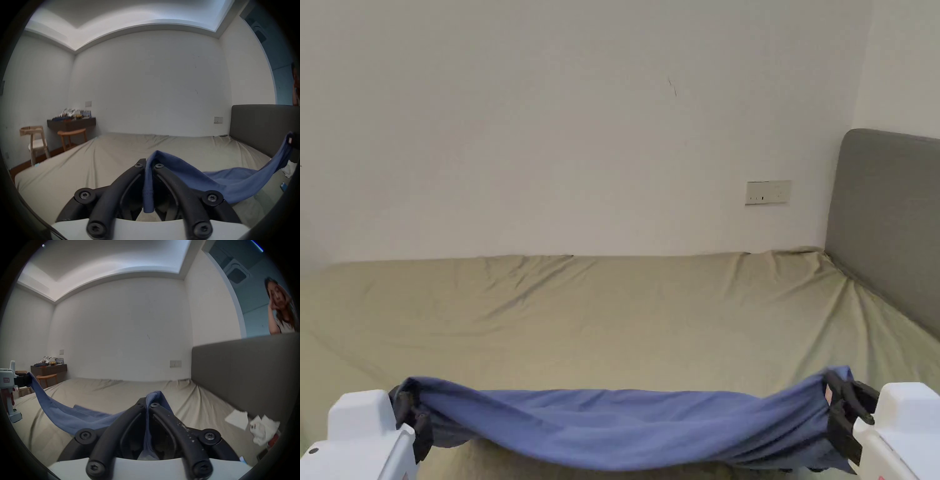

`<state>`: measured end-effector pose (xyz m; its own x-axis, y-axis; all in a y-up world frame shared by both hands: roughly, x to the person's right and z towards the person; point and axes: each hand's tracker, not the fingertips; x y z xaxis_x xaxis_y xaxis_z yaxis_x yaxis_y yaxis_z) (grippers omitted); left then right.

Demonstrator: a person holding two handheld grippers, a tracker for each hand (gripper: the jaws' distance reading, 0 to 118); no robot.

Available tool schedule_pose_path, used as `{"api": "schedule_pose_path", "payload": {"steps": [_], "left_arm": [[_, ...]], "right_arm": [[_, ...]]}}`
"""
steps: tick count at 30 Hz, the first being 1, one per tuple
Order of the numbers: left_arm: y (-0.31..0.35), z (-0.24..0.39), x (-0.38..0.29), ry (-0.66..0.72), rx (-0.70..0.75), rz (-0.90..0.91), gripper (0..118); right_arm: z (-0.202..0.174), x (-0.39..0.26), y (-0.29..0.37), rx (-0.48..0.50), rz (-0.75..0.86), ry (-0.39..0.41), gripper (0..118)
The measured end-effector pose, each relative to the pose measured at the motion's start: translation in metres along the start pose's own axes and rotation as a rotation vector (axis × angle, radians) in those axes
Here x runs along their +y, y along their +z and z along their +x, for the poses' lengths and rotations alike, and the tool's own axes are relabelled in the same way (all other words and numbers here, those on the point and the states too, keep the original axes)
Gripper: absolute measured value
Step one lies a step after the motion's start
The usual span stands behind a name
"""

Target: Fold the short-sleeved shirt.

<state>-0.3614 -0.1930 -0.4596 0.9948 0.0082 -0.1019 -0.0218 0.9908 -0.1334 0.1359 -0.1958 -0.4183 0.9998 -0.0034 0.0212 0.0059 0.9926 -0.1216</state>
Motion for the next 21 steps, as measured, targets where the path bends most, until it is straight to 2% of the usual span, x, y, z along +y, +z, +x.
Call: {"api": "schedule_pose_path", "payload": {"steps": [6, 8, 10, 16, 20, 21], "left_arm": [[0.082, -0.023, -0.058, 0.011, 0.006, -0.086, 4], [0.108, -0.03, -0.076, 0.012, 0.006, -0.109, 5], [0.129, -0.037, -0.093, 0.006, 0.003, -0.134, 4], [0.178, -0.053, -0.136, -0.017, 0.001, -0.189, 4], [0.19, -0.058, -0.16, -0.016, -0.022, -0.26, 5], [0.191, -0.057, -0.167, -0.029, -0.025, -0.271, 5]], "right_arm": [[0.006, -0.052, 0.084, 0.038, -0.139, 0.036, 4], [0.001, -0.067, 0.112, 0.041, -0.167, 0.098, 4], [0.001, -0.083, 0.132, 0.053, -0.201, 0.093, 4], [0.002, -0.117, 0.173, 0.043, -0.292, 0.069, 4], [-0.001, -0.142, 0.182, 0.036, -0.374, 0.105, 4], [-0.003, -0.149, 0.183, 0.035, -0.383, 0.135, 4]]}}
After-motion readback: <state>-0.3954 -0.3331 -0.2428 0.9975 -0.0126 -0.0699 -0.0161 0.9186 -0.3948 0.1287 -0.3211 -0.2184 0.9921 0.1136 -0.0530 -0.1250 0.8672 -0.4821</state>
